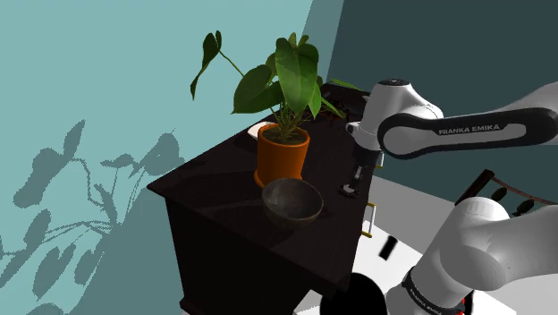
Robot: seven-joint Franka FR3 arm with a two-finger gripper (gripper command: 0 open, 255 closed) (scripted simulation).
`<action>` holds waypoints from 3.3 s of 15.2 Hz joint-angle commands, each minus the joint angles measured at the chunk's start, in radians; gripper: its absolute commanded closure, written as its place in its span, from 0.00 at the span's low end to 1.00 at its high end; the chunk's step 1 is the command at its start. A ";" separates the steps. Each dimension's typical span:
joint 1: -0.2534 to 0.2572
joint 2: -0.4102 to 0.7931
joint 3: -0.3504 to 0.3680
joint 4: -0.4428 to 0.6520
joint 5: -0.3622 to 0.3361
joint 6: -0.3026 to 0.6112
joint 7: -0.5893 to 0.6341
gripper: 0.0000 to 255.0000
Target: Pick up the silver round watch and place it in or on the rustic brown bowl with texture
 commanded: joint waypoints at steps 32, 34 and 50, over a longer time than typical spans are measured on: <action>0.121 0.179 0.251 0.460 0.183 -0.304 0.213 1.00; 0.132 0.230 0.287 0.508 0.197 -0.305 0.255 1.00; 0.149 0.332 0.352 0.433 0.212 -0.131 0.337 1.00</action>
